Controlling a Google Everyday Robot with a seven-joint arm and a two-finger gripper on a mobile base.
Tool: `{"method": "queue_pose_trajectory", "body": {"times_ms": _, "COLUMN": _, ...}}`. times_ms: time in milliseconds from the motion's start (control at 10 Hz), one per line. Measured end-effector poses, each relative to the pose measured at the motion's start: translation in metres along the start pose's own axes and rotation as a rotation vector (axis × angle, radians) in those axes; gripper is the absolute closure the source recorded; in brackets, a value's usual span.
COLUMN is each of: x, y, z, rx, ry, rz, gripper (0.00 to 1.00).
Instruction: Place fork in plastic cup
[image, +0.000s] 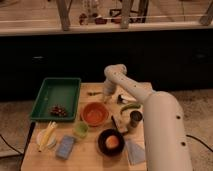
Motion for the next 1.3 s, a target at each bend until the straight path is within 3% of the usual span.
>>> {"method": "queue_pose_trajectory", "body": {"times_ms": 700, "x": -0.007, "y": -0.014, "z": -0.009, "rx": 0.021, "ry": 0.0, "rz": -0.017, "gripper": 0.26}}
{"method": "queue_pose_trajectory", "body": {"times_ms": 800, "x": -0.009, "y": -0.015, "z": -0.009, "rx": 0.016, "ry": -0.003, "rz": -0.021, "gripper": 0.21}}
{"method": "queue_pose_trajectory", "body": {"times_ms": 1300, "x": -0.011, "y": -0.023, "z": -0.014, "rx": 0.001, "ry": -0.027, "rz": -0.011, "gripper": 0.2}}
